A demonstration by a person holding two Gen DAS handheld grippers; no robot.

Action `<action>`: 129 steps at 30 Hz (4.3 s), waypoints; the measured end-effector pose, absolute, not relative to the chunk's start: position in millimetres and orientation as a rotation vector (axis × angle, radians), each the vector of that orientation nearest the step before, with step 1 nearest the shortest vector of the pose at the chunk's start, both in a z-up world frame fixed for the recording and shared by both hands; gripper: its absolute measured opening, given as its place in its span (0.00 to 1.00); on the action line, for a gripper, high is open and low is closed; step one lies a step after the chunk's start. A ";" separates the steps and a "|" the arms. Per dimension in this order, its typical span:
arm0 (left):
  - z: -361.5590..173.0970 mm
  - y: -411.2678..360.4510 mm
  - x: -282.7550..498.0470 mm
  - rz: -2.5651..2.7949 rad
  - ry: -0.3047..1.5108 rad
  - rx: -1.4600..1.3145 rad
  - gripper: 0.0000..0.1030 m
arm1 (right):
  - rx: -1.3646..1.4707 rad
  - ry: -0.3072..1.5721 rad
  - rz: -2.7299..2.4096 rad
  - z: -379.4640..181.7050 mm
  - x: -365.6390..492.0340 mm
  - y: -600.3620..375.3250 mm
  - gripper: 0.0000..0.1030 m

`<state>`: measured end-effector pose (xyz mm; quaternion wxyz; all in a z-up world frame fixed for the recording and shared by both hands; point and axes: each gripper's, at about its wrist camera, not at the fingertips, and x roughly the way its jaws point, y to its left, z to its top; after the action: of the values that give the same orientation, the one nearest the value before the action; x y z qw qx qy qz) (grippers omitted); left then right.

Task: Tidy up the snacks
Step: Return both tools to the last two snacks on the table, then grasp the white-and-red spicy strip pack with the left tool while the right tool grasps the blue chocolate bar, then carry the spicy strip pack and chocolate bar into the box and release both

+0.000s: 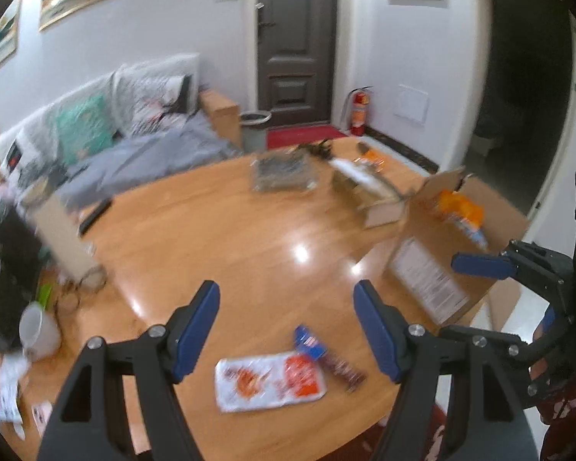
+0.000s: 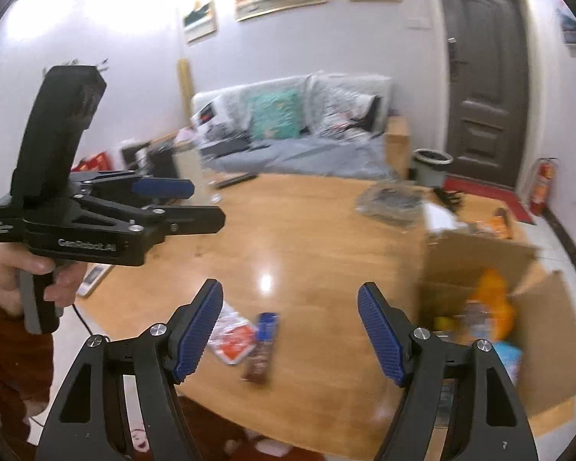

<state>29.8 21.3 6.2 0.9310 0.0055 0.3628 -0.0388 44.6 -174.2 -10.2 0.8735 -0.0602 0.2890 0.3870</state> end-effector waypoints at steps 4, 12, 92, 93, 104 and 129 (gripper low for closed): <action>-39.6 49.4 16.4 -0.054 0.808 -0.040 0.67 | -0.166 0.673 0.875 -42.1 40.5 -130.1 0.58; -130.3 65.9 -0.6 -0.080 0.965 -0.179 0.56 | -0.243 0.873 0.856 -141.5 61.9 -84.2 0.34; 48.0 -8.6 35.4 -0.070 0.557 0.083 0.64 | -0.239 0.444 0.756 2.1 44.4 -147.5 0.14; 57.0 -17.8 37.0 -0.095 0.543 0.081 0.64 | -0.229 0.427 0.735 10.0 44.6 -157.8 0.14; 83.2 -137.7 70.3 -0.325 0.526 0.126 0.64 | -0.102 0.437 0.519 18.2 64.8 -266.6 0.14; -14.6 -226.8 160.3 -0.365 0.805 0.108 0.64 | 0.006 0.707 0.397 -72.6 136.4 -335.2 0.15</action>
<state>160.3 -226.8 -14.6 0.9025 0.0522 0.3893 -0.1764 136.4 -335.2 -72.6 0.9189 0.0031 0.3441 0.1929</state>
